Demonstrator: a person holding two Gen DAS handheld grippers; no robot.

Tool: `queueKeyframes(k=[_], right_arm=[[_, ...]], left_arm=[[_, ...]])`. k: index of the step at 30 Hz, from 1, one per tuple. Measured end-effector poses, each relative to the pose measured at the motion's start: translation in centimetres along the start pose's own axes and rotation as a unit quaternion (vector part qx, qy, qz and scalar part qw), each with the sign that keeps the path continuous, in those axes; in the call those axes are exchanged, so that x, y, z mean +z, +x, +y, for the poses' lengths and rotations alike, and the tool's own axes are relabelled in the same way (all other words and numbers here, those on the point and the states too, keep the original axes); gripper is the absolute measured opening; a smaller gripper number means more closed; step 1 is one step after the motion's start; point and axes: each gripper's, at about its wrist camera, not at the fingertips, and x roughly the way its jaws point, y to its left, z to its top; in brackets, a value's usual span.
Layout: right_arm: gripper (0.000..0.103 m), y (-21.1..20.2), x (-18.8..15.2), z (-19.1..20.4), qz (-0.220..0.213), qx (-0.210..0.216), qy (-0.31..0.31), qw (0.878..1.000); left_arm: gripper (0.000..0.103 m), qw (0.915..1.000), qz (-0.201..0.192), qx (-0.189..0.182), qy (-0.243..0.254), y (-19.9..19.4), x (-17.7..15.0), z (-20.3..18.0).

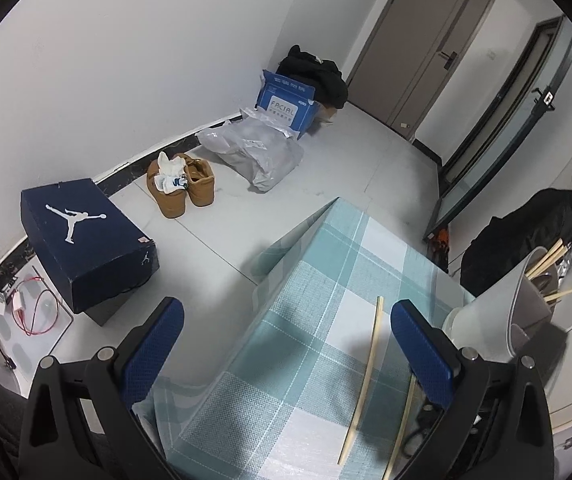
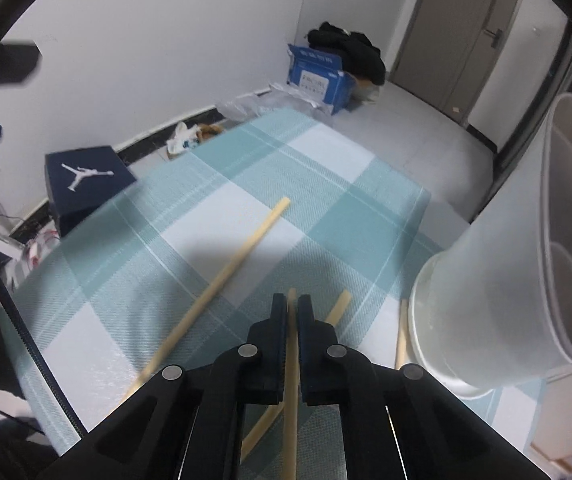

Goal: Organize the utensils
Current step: 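Close the right gripper on a wooden chopstick and lift it, then close the left gripper on a wooden chopstick while the right holds its chopstick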

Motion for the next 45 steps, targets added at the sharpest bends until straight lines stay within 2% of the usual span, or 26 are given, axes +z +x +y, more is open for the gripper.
queueKeyframes(k=[3, 5, 10, 14, 19, 22, 26, 28, 30, 32, 34, 37, 40, 41, 43, 44, 45], right_arm=[[0.004, -0.9, 0.2, -0.9, -0.011, 0.019, 0.027, 0.999], [0.004, -1.7, 0.3, -2.0, -0.021, 0.037, 0.055, 0.998], [0.004, -4.7, -0.5, -5.8, -0.059, 0.095, 0.138, 0.984], [0.004, -6.2, -1.4, -8.1, -0.079, 0.121, 0.182, 0.973], [0.004, -7.4, -2.5, -10.2, -0.098, 0.145, 0.22, 0.96], [0.004, -7.8, -3.1, -11.4, -0.115, 0.155, 0.237, 0.952], [0.004, -7.7, -4.3, -13.1, -0.124, 0.176, 0.274, 0.937], [0.004, -8.0, -4.9, -13.8, -0.128, 0.18, 0.284, 0.933], [0.004, -8.1, -5.0, -14.2, -0.133, 0.18, 0.286, 0.932], [0.004, -8.0, -5.1, -14.5, -0.137, 0.179, 0.286, 0.931], [0.004, -7.5, -5.2, -15.0, -0.136, 0.19, 0.298, 0.925], [0.004, -7.5, -5.3, -15.2, -0.142, 0.191, 0.302, 0.923], [0.004, -8.0, -5.5, -15.6, -0.151, 0.201, 0.307, 0.918], [0.004, -8.0, -5.7, -15.5, -0.155, 0.203, 0.308, 0.916], [0.004, -8.5, -6.0, -15.5, -0.162, 0.208, 0.313, 0.913], [0.004, -8.6, -6.0, -15.5, -0.165, 0.21, 0.314, 0.911], [0.004, -8.8, -6.0, -15.5, -0.167, 0.211, 0.314, 0.91]], left_arm=[[0.101, 0.9998, 0.003, 0.005, 0.017, 0.2, -0.3, -0.4], [0.101, 0.9995, 0.013, -0.005, 0.029, 0.7, -0.5, -0.6], [0.101, 0.9959, 0.033, 0.02, 0.082, 2.0, -1.4, -2.4], [0.101, 0.9935, 0.057, 0.021, 0.096, 3.0, -2.0, -3.4], [0.101, 0.9864, 0.102, 0.028, 0.125, 4.9, -2.4, -5.2], [0.101, 0.9785, 0.132, 0.033, 0.155, 6.6, -2.6, -6.4], [0.1, 0.9751, 0.143, 0.039, 0.165, 7.9, -2.4, -7.2], [0.099, 0.9728, 0.152, 0.041, 0.17, 8.6, -2.2, -7.5], [0.093, 0.9711, 0.158, 0.047, 0.173, 9.4, -1.9, -7.9], [0.091, 0.9694, 0.164, 0.05, 0.176, 10.0, -1.7, -8.4], [0.091, 0.9666, 0.17, 0.048, 0.186, 10.7, -1.7, -9.0], [0.082, 0.9611, 0.174, 0.058, 0.206, 11.5, -1.6, -10.0], [0.066, 0.955, 0.185, 0.064, 0.223, 12.2, -1.6, -10.7], [0.058, 0.9539, 0.189, 0.066, 0.224, 12.4, -1.6, -10.7], [0.048, 0.9561, 0.186, 0.064, 0.217, 12.5, -1.5, -10.9], [0.04, 0.9565, 0.187, 0.062, 0.215, 12.5, -1.4, -11.0], [0.026, 0.9566, 0.187, 0.059, 0.216, 12.5, -1.4, -11.2]])
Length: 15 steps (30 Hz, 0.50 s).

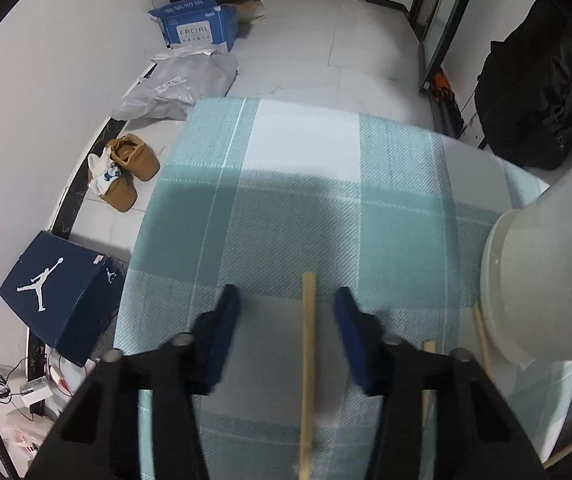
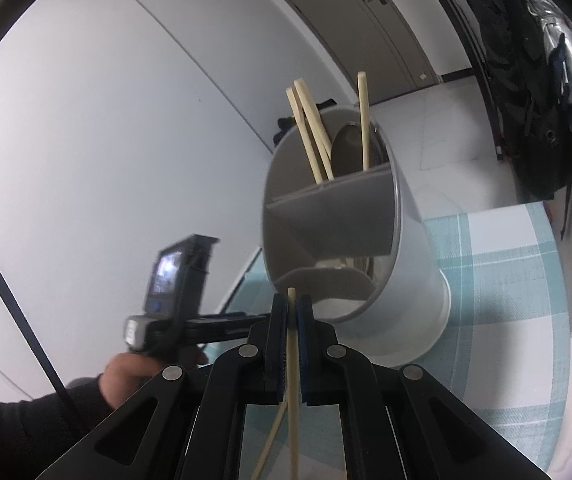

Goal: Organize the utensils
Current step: 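Close the left gripper on a wooden chopstick while the right holds its chopstick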

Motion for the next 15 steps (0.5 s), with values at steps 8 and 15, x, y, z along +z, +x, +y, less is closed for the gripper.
queueKeyframes(k=[8, 15], right_arm=[[0.004, 0.4, 0.6, 0.2, -0.008, -0.003, -0.038, 0.999], [0.004, -0.2, 0.3, 0.7, -0.017, -0.016, -0.057, 0.998]], left_arm=[[0.003, 0.9991, -0.015, -0.035, -0.018, -0.7, 0.3, -0.5], [0.003, 0.9905, -0.093, -0.079, -0.063, -5.1, -0.3, 0.1]])
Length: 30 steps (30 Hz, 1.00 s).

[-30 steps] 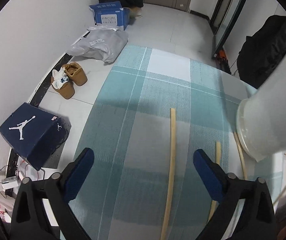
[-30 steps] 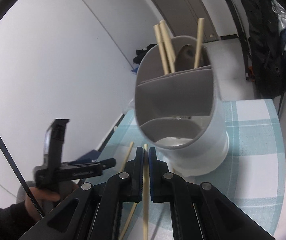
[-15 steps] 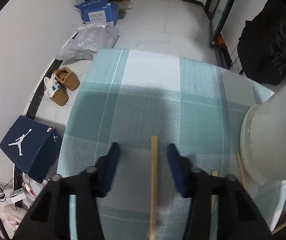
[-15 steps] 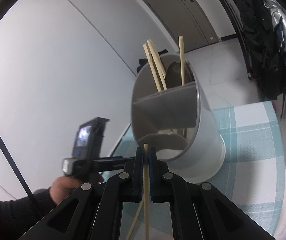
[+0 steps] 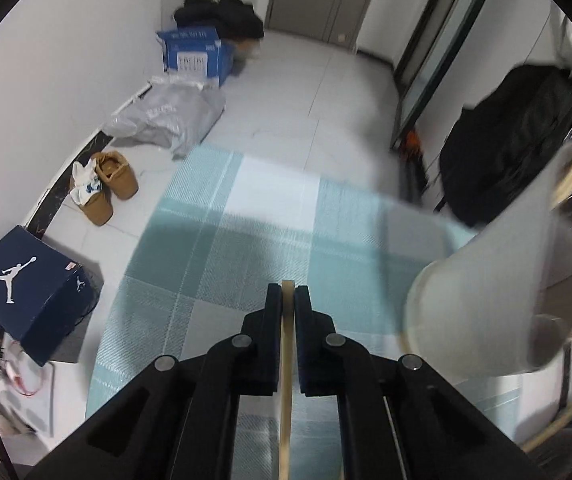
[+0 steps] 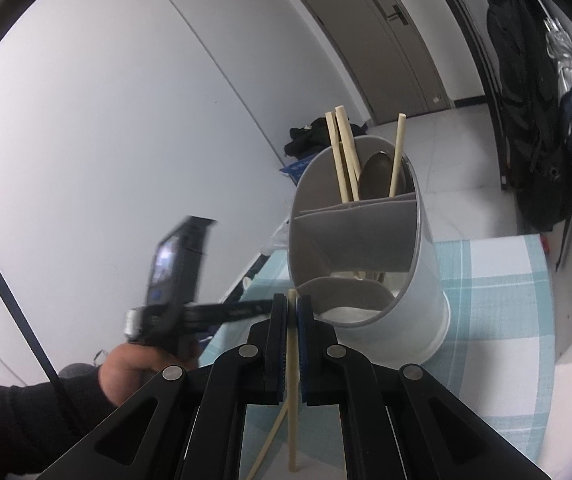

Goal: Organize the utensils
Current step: 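Close the left gripper on a wooden chopstick while the right holds its chopstick, then carry both held chopsticks up over the white utensil holder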

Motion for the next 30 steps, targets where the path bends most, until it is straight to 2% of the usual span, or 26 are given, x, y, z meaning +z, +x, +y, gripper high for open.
queueKeyframes(k=[7, 13, 19, 30], right_arm=[[0.004, -1.1, -0.6, 1.2, -0.008, -0.018, -0.012, 1.0], [0.004, -1.6, -1.4, 2.6, -0.019, -0.037, -0.028, 0.999], [0.004, -2.2, -1.7, 3.6, -0.024, -0.059, -0.037, 0.997], [0.004, -3.8, -1.9, 4.1, -0.024, -0.091, -0.039, 0.995]], left_arm=[[0.003, 0.9962, -0.078, -0.037, -0.007, -4.9, -1.0, -0.8], [0.003, 0.9917, -0.115, -0.054, 0.02, -7.8, -2.0, -1.7], [0.003, 0.9893, -0.125, -0.066, 0.038, -9.1, -3.1, -1.5], [0.003, 0.9882, -0.126, -0.078, 0.036, -10.5, -4.5, -0.5]])
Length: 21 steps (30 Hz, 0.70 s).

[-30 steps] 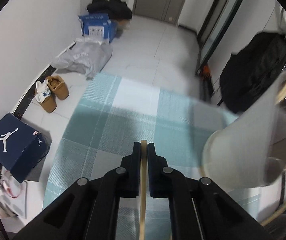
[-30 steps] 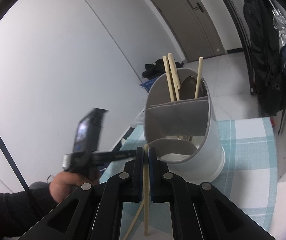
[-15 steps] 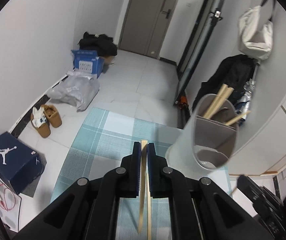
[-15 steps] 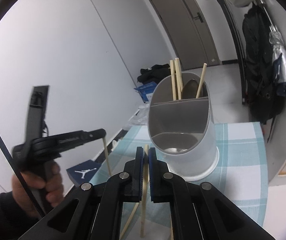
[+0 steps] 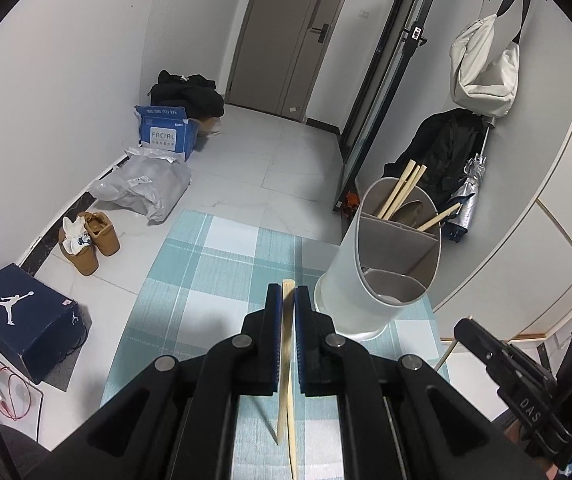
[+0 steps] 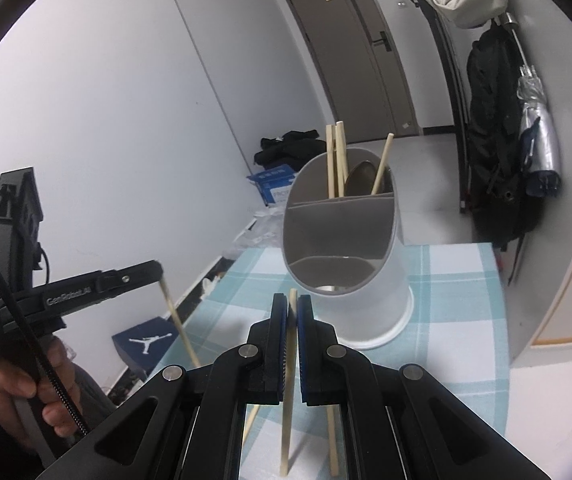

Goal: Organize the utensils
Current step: 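Carry both held chopsticks up over the white utensil holder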

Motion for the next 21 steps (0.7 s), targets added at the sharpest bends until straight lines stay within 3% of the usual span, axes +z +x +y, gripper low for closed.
queueKeyframes(k=[10, 21], right_arm=[[0.004, -1.9, 0.0, -0.3, -0.014, -0.025, 0.005, 1.0], [0.004, -4.6, 1.0, 0.2, -0.058, -0.028, -0.003, 0.998]], left_arm=[[0.003, 0.9997, -0.006, -0.013, 0.02, -1.6, -0.7, -0.4], [0.003, 0.999, -0.015, -0.032, 0.029, -3.0, 0.3, -1.2]])
